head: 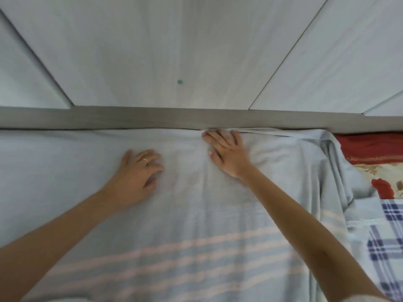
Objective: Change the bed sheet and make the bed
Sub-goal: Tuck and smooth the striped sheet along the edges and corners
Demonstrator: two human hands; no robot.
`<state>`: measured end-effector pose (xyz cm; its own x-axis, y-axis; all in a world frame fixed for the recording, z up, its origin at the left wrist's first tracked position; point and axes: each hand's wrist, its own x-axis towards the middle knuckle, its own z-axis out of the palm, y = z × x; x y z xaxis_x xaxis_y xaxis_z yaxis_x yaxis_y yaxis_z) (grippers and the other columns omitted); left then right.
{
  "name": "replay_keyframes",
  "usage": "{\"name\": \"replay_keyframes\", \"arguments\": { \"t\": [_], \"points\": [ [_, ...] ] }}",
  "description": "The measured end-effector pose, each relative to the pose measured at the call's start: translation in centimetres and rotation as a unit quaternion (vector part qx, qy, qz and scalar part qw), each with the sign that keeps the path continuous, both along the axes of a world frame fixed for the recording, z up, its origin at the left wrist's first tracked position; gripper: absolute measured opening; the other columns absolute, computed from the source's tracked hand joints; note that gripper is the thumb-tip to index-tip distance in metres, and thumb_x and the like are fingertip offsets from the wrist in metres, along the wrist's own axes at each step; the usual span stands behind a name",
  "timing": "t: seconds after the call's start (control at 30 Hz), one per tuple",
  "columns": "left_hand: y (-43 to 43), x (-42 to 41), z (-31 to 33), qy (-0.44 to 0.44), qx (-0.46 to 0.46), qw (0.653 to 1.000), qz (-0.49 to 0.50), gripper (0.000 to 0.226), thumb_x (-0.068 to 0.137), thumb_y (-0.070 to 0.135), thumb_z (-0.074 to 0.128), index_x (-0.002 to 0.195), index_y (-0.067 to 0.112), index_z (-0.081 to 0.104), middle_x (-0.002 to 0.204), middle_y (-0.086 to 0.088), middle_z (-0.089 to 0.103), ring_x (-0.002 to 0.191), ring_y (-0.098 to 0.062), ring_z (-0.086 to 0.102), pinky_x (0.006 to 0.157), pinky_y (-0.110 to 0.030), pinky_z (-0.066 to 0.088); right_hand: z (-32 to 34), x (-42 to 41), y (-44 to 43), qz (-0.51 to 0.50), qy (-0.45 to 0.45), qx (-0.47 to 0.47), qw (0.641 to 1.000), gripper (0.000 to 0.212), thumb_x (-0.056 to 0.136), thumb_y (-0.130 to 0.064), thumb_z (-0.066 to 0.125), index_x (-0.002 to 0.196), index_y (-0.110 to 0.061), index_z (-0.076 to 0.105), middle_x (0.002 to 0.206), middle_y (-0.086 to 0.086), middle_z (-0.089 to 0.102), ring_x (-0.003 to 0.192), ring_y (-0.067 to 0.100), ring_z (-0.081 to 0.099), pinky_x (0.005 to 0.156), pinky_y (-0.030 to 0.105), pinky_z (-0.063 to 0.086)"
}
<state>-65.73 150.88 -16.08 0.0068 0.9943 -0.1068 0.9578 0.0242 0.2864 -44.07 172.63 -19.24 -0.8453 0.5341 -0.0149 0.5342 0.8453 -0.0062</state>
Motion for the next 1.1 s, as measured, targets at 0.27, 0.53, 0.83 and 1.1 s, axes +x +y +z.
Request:
{"name": "replay_keyframes", "arguments": {
  "t": [0.27,0.53,0.83,1.1],
  "points": [
    [-1.3,-7.2,1.2,0.066,-0.096,0.97,0.212,0.089,0.082,0.043,0.066,0.15,0.019,0.014,0.157,-0.005,0.015,0.144,-0.023,0.013,0.112,-0.041,0.018,1.7,-7.7,-4.0,0.067,0.042,0.014,0.997,0.052,0.084,-0.03,0.038,0.124,-0.005,0.061,0.114,0.014,0.065,0.098,0.028,0.065,0.084,0.032,0.052],
    [0.5,-9.9,1.3,0.122,-0.192,0.962,0.153,0.102,0.064,0.067,0.069,0.145,0.023,0.026,0.145,0.001,0.03,0.135,-0.02,0.028,0.108,-0.037,0.023,4.0,-12.6,-5.0,0.037,-0.194,-0.049,0.979,0.045,0.087,-0.029,0.056,0.126,-0.008,0.046,0.127,0.013,0.047,0.11,0.029,0.051,0.086,0.033,0.041],
    [-0.1,-12.5,2.9,-0.034,-0.133,0.976,0.169,0.05,0.086,0.062,0.048,0.116,0.023,0.045,0.11,-0.001,0.06,0.111,-0.022,0.052,0.098,-0.037,0.024,9.2,-12.7,-3.1,-0.129,-0.176,-0.322,0.921,0.034,0.092,-0.049,0.048,0.1,-0.017,0.056,0.092,0.001,0.06,0.084,0.02,0.058,0.063,0.029,0.04],
    [2.8,-10.3,4.6,-0.15,-0.141,0.971,0.123,0.051,0.094,0.062,0.029,0.077,0.021,0.056,0.077,0.005,0.056,0.087,-0.013,0.052,0.102,-0.039,0.024,12.5,-12.2,-1.9,-0.152,-0.228,-0.339,0.9,0.046,0.096,-0.052,0.041,0.115,-0.015,0.061,0.101,0.003,0.061,0.089,0.018,0.054,0.08,0.029,0.039]
  ]
}}
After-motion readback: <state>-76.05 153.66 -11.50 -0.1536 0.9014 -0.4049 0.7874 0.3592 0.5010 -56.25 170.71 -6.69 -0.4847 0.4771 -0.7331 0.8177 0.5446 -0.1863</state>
